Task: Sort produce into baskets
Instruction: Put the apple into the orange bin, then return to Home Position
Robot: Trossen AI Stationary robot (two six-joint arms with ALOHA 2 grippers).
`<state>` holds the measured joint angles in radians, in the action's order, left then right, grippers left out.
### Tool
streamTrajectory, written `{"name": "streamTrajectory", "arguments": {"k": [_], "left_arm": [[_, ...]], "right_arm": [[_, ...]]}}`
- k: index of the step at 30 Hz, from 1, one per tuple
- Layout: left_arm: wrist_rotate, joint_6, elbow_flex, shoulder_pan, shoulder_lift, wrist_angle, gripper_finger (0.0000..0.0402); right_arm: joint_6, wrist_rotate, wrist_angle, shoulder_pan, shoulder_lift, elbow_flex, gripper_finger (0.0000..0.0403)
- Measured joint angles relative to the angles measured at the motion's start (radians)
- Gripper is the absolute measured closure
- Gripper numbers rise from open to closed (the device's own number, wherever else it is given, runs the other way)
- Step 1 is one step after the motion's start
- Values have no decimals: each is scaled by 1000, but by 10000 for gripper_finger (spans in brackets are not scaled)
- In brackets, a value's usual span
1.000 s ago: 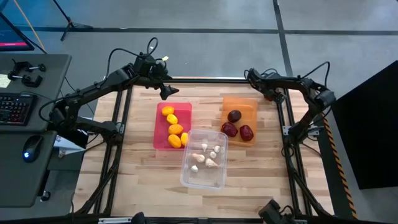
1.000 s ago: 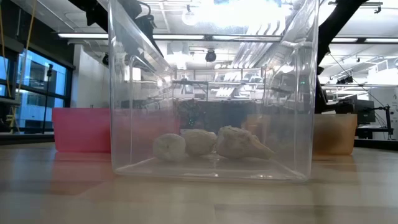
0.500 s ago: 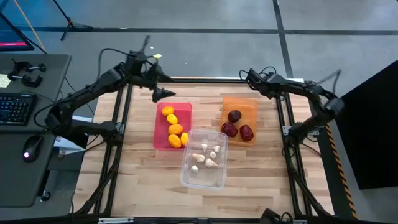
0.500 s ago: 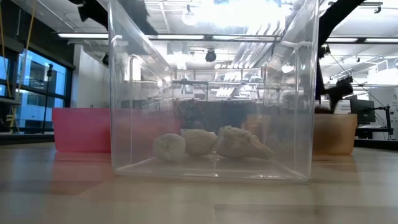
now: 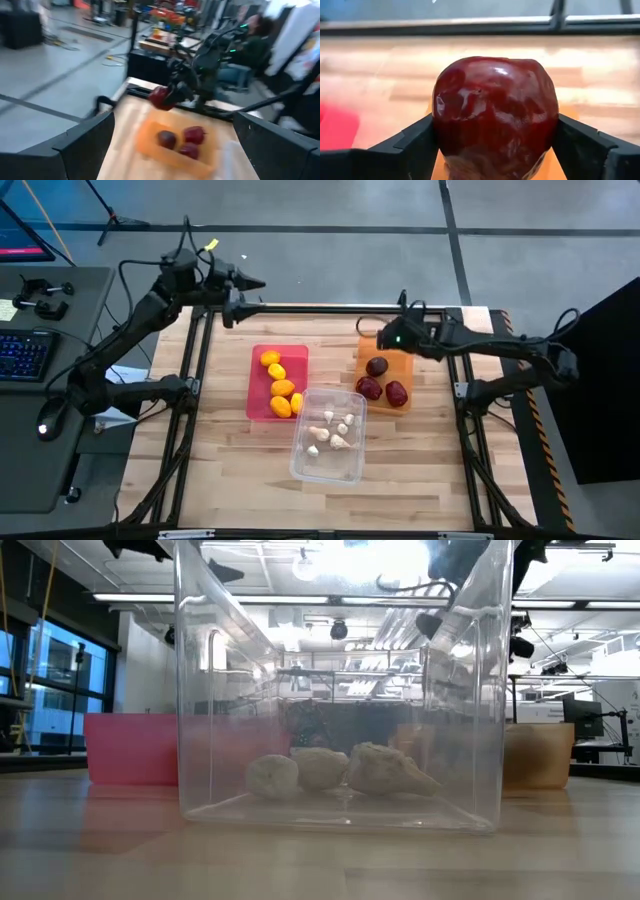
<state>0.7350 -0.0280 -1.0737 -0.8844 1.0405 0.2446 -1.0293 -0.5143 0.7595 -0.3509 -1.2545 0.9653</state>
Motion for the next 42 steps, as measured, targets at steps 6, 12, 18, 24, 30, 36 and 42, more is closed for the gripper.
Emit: {"name": "streamTrajectory", "arguments": {"k": [6, 12, 18, 24, 30, 36, 42], "left_arm": [[51, -136, 24, 64, 0, -26, 5], [7, -377, 125, 200, -7, -236, 5], [-340, -464, 232, 400, -43, -326, 5], [-573, -561, 256, 576, -63, -331, 5], [-743, -575, 257, 729, -72, -335, 5], [-778, -530, 257, 771, -95, -379, 5], [-774, -424, 257, 747, -184, -340, 5]], "right_arm": [[-31, -29, 56, 152, -1, 0, 80], [-160, -143, 232, 243, -1, -1, 79], [-99, -136, 328, 299, -1, -2, 77], [60, -137, 234, 316, -1, -2, 77], [102, -42, 146, 297, 0, -63, 60], [52, -14, 135, 273, -1, -137, 23], [44, 40, 126, 222, 0, -113, 16]]}}
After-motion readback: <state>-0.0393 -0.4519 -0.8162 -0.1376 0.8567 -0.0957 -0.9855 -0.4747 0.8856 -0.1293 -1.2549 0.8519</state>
